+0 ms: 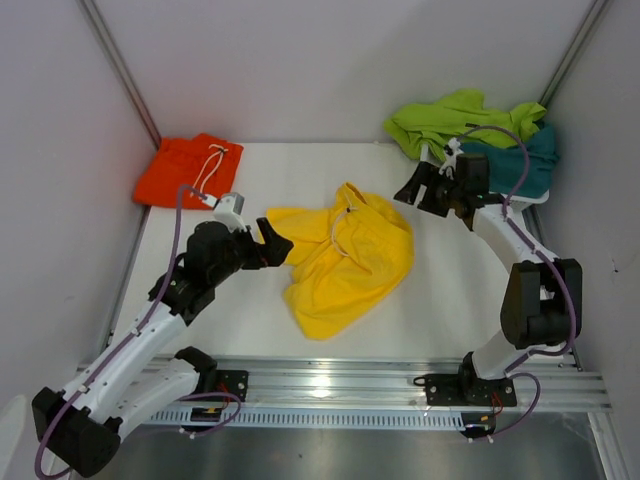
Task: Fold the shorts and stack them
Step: Move the shorts to the center of the board, then flatten the shorts out
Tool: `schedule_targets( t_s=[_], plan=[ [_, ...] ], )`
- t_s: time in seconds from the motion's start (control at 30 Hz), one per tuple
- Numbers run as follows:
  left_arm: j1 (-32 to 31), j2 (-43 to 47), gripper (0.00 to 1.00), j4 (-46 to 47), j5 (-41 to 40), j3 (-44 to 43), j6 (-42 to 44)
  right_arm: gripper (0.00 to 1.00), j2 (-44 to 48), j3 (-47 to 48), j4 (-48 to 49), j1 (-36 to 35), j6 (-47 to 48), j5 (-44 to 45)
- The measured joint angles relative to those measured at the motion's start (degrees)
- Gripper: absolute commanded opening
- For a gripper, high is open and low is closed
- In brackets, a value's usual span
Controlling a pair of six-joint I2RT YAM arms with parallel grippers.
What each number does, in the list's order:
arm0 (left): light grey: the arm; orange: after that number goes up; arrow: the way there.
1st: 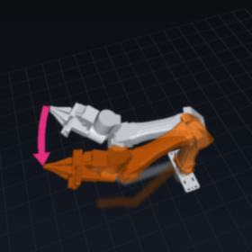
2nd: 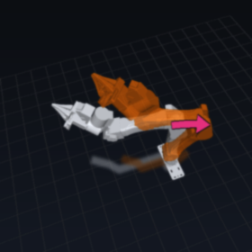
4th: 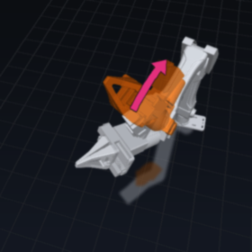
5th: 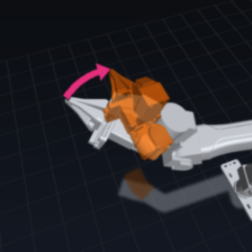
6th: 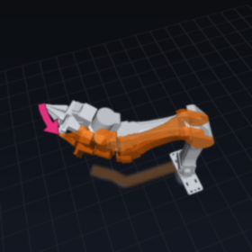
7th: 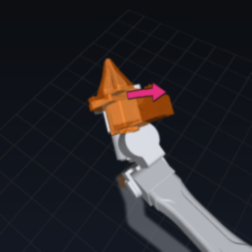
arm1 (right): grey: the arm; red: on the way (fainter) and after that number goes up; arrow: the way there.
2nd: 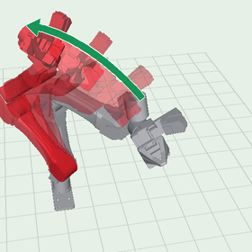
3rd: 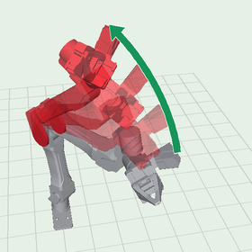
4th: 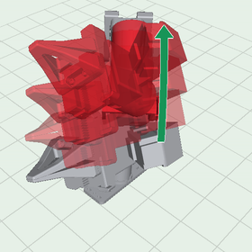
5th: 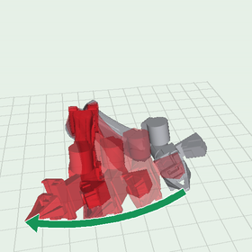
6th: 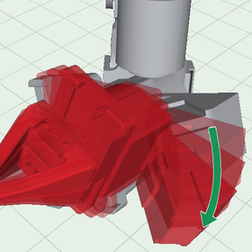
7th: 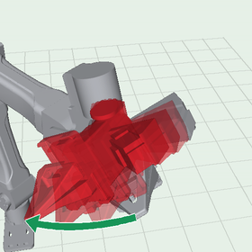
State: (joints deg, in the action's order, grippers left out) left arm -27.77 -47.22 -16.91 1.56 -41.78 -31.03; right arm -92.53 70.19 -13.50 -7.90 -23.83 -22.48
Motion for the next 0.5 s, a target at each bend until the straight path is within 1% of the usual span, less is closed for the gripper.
schedule_targets(
  t_s=[0.07, 0.13, 0.27, 0.5],
  plan=[
    [-1.1, -1.4, 0.99, 0.2, -0.3, 0.0, 0.0, 0.85, 0.7, -3.8, 2.2, 3.6, 2.5, -3.7],
    [-2.4, -2.6, 0.99, 0.3, -1.2, 0.0, 0.0, 0.85, 0.4, -5.6, 2.4, 5.4, 6.1, -6.2],
    [-4.1, -4.3, 0.99, 0.7, -2.1, 0.0, 0.0, 0.86, -1.4, -5.8, 2.4, 4.7, 13.7, -12.0],
    [-4.4, -4.9, 0.99, 1.4, -2.4, 0.0, -0.2, 0.81, -5.9, -4.2, 0.8, 4.0, 26.1, -20.0]
  ],
)
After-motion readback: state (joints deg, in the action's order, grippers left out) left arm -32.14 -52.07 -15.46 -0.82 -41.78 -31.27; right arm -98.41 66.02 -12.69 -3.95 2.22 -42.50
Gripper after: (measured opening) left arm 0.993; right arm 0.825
